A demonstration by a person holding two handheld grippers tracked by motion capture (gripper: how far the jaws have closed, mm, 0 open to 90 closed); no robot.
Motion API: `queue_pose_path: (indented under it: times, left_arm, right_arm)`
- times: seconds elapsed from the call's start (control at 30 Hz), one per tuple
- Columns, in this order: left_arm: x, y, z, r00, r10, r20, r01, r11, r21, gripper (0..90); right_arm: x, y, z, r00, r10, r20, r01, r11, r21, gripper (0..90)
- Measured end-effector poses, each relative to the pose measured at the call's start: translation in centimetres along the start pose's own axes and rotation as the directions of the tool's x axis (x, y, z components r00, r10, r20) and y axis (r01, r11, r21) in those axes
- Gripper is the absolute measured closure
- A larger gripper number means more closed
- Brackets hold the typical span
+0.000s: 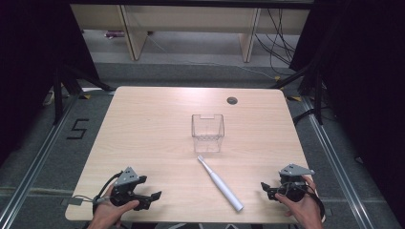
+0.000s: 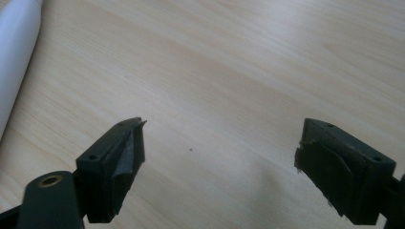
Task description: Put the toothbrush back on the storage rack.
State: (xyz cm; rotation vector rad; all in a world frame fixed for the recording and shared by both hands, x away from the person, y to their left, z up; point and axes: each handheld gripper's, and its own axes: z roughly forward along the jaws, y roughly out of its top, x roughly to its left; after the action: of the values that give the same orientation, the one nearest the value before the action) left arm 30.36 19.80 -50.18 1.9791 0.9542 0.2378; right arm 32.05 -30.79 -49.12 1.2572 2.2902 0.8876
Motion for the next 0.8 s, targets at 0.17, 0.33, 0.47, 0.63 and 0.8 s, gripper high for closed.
queue_pose_path:
  times: [0.17, 0.33, 0.47, 0.63, 0.8]
  left_arm:
    - [0.1, 0.0, -0.1, 1.0, 0.002, -0.001, -0.002, 1.0, 0.001, 15.0]
    - [0.1, 0.0, 0.0, 1.0, 0.002, -0.006, -0.002, 1.0, -0.007, 15.0]
    - [0.1, 0.0, 0.0, 1.0, -0.001, -0.005, 0.001, 1.0, -0.006, 15.0]
    - [0.1, 0.1, 0.0, 1.0, -0.006, 0.001, 0.006, 1.0, -0.006, 14.9]
    - [0.1, 0.1, 0.0, 1.0, -0.001, -0.001, 0.001, 1.0, -0.001, 15.0]
  right_arm:
    - [0.1, 0.2, -0.2, 0.9999, 0.008, -0.009, -0.008, 1.0, 0.0, 17.5]
    - [0.4, 0.4, -0.3, 0.9972, 0.066, -0.036, -0.064, 0.997, 0.038, 18.9]
    - [0.2, 0.5, -0.2, 0.9981, 0.036, -0.049, -0.034, 0.999, 0.038, 21.3]
    - [0.1, 0.9, -0.1, 0.9973, -0.001, -0.074, 0.004, 0.999, 0.046, 23.1]
    - [0.4, 1.3, -0.2, 0.9974, 0.016, -0.07, -0.011, 0.998, 0.066, 24.2]
